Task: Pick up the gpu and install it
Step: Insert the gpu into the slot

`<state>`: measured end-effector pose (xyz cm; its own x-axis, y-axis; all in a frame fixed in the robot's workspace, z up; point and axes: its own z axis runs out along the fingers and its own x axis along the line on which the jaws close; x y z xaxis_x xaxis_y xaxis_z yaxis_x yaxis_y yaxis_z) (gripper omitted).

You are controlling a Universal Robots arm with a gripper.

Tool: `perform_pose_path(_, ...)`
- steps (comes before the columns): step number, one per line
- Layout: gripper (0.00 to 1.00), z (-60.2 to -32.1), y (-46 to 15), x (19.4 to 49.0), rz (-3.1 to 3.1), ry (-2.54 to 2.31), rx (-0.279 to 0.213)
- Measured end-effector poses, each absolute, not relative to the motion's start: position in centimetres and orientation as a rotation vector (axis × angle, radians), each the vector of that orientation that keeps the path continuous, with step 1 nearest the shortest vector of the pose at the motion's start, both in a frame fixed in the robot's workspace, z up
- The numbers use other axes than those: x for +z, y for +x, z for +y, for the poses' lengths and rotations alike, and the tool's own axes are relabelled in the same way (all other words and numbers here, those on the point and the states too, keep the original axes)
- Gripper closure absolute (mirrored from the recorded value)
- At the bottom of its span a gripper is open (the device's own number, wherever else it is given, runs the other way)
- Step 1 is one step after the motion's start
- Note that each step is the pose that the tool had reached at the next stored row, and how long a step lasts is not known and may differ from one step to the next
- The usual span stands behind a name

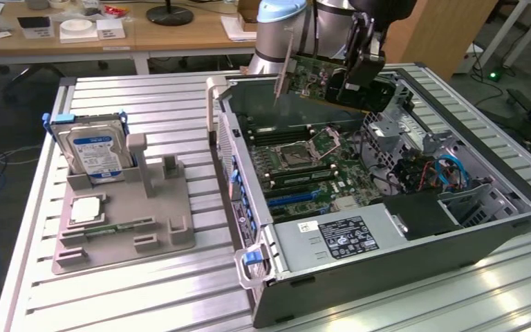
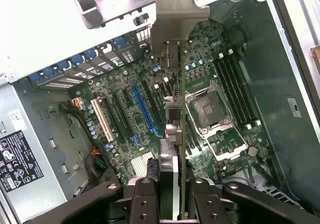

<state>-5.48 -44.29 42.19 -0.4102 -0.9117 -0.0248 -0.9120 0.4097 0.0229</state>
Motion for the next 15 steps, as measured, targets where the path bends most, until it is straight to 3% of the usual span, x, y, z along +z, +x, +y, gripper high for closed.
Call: perform_pose_path(15, 0.72, -44.29, -5.47, 42.17, 2.625, -1.71, 0.051)
